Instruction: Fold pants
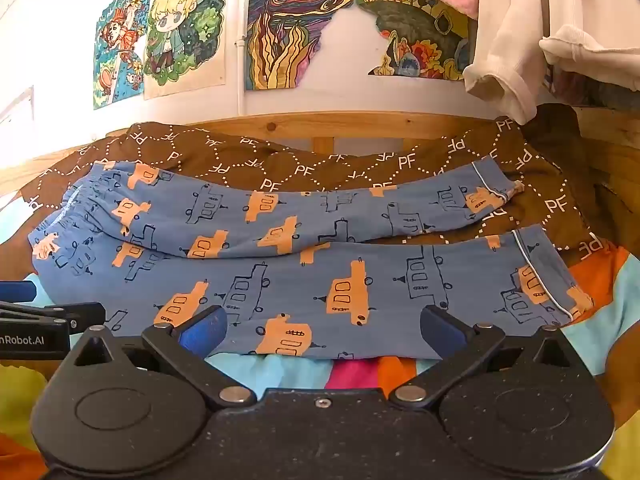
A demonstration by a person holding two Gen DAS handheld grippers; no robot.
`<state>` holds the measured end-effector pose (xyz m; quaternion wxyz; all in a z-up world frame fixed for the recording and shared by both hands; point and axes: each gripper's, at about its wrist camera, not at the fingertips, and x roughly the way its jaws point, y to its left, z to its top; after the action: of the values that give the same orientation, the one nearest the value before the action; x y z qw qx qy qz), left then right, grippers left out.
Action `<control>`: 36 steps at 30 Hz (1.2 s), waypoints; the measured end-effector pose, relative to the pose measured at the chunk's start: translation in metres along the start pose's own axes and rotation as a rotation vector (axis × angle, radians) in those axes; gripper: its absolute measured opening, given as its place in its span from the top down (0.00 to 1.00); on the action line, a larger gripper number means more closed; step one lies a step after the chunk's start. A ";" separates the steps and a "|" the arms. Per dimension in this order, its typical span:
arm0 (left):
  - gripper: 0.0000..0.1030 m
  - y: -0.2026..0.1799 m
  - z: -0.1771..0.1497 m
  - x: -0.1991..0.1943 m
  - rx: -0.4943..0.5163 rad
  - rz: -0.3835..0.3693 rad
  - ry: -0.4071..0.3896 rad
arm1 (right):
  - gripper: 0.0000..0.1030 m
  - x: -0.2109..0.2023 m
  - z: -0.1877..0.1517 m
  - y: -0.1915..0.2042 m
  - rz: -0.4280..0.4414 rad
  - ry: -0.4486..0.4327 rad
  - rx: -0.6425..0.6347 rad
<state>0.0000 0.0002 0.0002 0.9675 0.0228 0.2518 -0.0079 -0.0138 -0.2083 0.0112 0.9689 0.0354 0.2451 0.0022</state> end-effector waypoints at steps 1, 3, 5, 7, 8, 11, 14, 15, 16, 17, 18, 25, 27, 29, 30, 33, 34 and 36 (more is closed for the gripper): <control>0.00 0.000 0.000 0.000 0.000 0.000 0.001 | 0.01 0.000 0.000 0.000 -0.002 0.001 -0.006; 0.00 0.000 0.000 0.000 0.001 0.001 0.001 | 0.01 0.000 0.000 0.000 -0.001 0.000 -0.004; 0.00 0.000 0.000 0.000 0.001 0.000 0.001 | 0.01 0.000 0.000 0.000 -0.001 0.002 -0.004; 0.00 0.000 0.000 0.000 0.002 0.001 0.002 | 0.01 0.000 0.000 0.000 0.000 0.001 -0.005; 0.00 0.000 0.000 0.000 0.003 0.000 0.001 | 0.01 0.000 0.000 0.000 0.000 0.001 -0.005; 0.00 0.000 0.000 0.000 0.003 0.001 0.000 | 0.01 0.001 0.000 0.000 0.000 0.003 -0.003; 0.00 0.000 0.000 0.000 0.003 0.001 0.000 | 0.01 0.001 0.000 -0.001 0.001 0.004 -0.002; 0.00 0.000 0.000 0.000 0.003 0.001 0.001 | 0.01 0.001 -0.001 -0.001 0.001 0.005 -0.002; 0.00 0.000 0.000 0.000 0.004 0.001 0.001 | 0.01 0.002 -0.001 -0.001 0.002 0.005 -0.001; 0.00 0.000 0.000 0.000 0.005 0.001 0.000 | 0.01 0.002 -0.001 -0.001 0.002 0.006 -0.001; 0.00 0.000 0.000 0.000 0.005 0.001 0.001 | 0.01 0.001 -0.001 0.000 -0.001 0.004 -0.004; 0.00 0.000 0.000 0.000 0.006 0.002 0.001 | 0.01 0.002 -0.002 0.000 0.000 0.005 -0.003; 0.00 0.000 0.000 0.000 0.006 0.002 0.002 | 0.01 0.002 -0.002 0.001 -0.001 0.006 -0.003; 0.00 0.000 0.000 0.000 0.006 0.002 0.002 | 0.01 0.002 -0.002 0.001 -0.001 0.006 -0.003; 0.00 0.000 0.000 0.000 0.006 0.003 0.002 | 0.01 0.002 -0.002 0.001 0.000 0.006 -0.003; 0.00 0.000 0.000 0.000 0.006 0.002 0.002 | 0.01 0.003 -0.002 0.001 -0.001 0.007 -0.003; 0.00 0.000 0.000 0.000 0.006 0.002 0.002 | 0.01 0.003 -0.003 0.001 -0.001 0.008 -0.003; 0.00 0.000 0.000 0.000 0.006 0.003 0.002 | 0.01 0.002 -0.003 0.000 -0.001 0.008 -0.003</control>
<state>0.0000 0.0000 0.0001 0.9671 0.0261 0.2529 -0.0074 -0.0131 -0.2075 0.0075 0.9679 0.0336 0.2492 0.0023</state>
